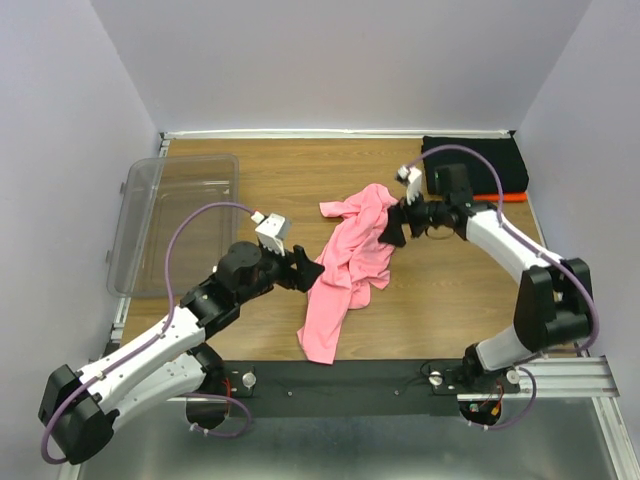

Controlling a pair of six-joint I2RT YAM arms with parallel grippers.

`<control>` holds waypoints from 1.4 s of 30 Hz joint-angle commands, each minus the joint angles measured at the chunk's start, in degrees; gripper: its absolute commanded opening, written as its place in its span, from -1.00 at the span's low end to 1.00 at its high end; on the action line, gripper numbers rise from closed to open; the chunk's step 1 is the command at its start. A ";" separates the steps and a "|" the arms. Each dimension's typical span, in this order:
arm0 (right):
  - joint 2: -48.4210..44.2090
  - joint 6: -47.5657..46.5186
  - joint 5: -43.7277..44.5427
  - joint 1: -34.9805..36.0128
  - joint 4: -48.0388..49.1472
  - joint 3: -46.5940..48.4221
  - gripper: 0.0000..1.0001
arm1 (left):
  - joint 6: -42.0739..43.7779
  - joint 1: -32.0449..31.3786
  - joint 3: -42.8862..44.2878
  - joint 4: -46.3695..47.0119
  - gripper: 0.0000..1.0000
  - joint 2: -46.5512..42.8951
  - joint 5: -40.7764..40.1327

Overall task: Fold and stack the t-shirts
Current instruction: Flatten the tshirt out

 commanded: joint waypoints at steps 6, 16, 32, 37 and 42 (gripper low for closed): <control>21.43 12.38 23.15 -0.01 2.10 26.58 0.84 | -12.69 -0.87 -7.89 3.01 0.65 -1.48 12.18; 41.15 20.66 25.59 -0.01 0.08 46.74 0.77 | -20.08 -3.69 -12.21 6.98 0.63 1.25 8.77; 49.94 22.25 24.72 -0.10 -0.53 52.11 0.39 | -15.33 -5.27 -2.72 13.13 0.62 27.25 4.81; 50.38 22.16 24.02 -0.10 -0.62 52.64 0.27 | -14.37 -5.53 1.59 10.32 0.46 33.67 0.34; 50.91 22.16 23.31 -0.10 -0.80 53.87 0.01 | -13.31 -5.97 4.05 8.39 0.29 36.74 -0.90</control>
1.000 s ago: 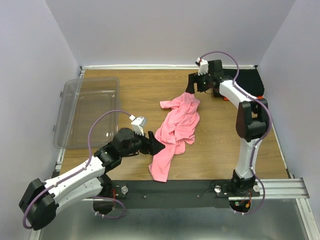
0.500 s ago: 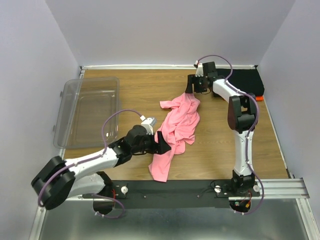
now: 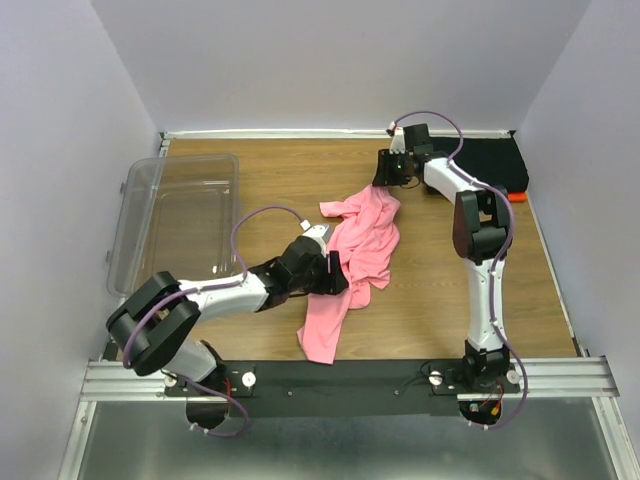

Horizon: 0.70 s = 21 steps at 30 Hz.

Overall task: Fold and stack the t-shirts
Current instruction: Flatten the tshirt out

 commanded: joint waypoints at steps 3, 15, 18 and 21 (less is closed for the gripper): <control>2.04 0.65 -1.71 -0.01 -0.82 3.51 -0.16 | 2.43 -0.97 3.18 -1.74 0.19 4.76 -3.72; -4.27 -3.91 -1.19 -0.19 -1.96 5.10 -0.98 | 4.62 -0.97 4.59 -6.82 -1.00 -4.33 -14.00; -6.83 -3.83 -1.89 -0.54 -1.96 5.19 -0.99 | 6.03 -0.53 5.29 -10.16 -1.00 -10.23 -16.29; -6.40 -3.22 -1.45 -0.54 -2.22 4.93 -0.24 | 7.35 0.08 5.29 -11.65 -1.00 -12.98 -14.63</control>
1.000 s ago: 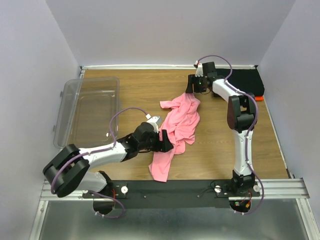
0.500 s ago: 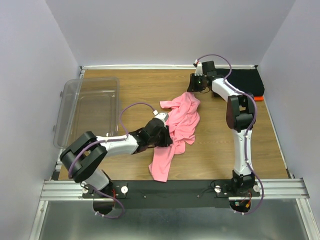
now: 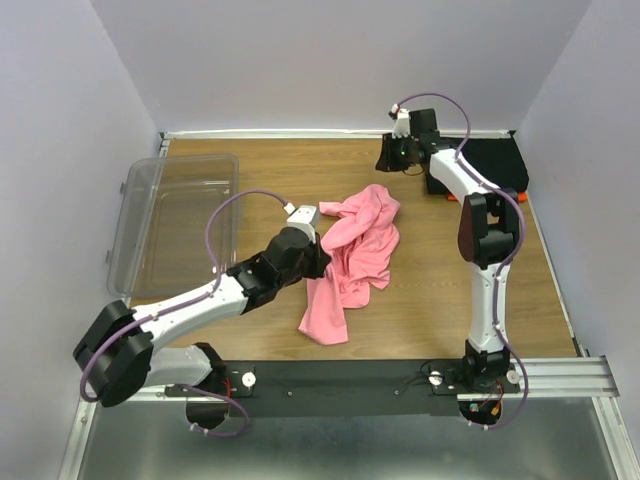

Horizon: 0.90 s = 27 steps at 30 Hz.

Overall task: Fold and stack the t-shirts
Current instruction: Flatten the tshirt out

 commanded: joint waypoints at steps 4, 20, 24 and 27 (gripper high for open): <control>0.62 0.13 -2.87 -0.47 -2.16 2.06 0.15 | 2.68 0.76 -0.11 -2.51 -1.00 -2.75 0.84; 7.41 0.40 -5.87 -0.47 -7.00 2.50 -0.22 | 1.36 0.76 -3.63 2.94 -1.00 1.47 6.74; 6.44 0.84 -8.15 -0.47 -7.35 3.91 -0.89 | 1.80 0.76 -2.75 2.42 -1.00 1.47 6.48; 3.46 0.66 -10.17 -0.56 -7.88 5.66 -0.99 | 2.76 1.37 -1.00 0.06 -1.00 0.07 4.55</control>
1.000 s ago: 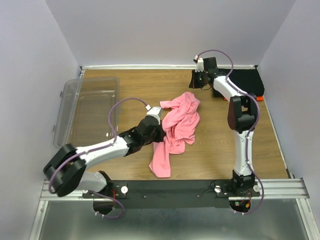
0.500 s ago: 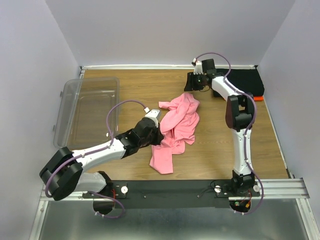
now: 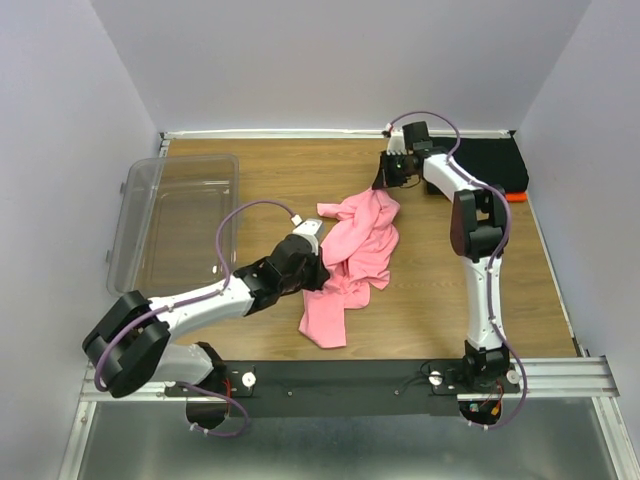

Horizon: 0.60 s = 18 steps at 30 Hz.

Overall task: Fold and stack the t-shirts
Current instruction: Flatten the tshirt out

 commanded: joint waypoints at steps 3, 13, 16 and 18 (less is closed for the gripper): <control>-7.81 0.42 -6.46 -1.20 -2.48 4.76 -0.99 | 3.49 2.04 4.39 -4.88 -1.00 -3.46 -3.38; -23.18 -0.19 -23.06 -6.73 -2.75 12.23 -0.99 | 15.88 18.56 20.19 -14.38 -1.00 -8.66 -2.94; -26.34 0.77 -27.27 -7.79 -2.75 15.12 -0.99 | 20.01 20.85 32.73 -16.75 -1.00 -6.37 -2.51; -27.75 0.95 -28.16 -8.49 -2.75 17.76 -0.99 | 22.12 21.64 37.33 -17.28 -1.00 -4.70 -1.89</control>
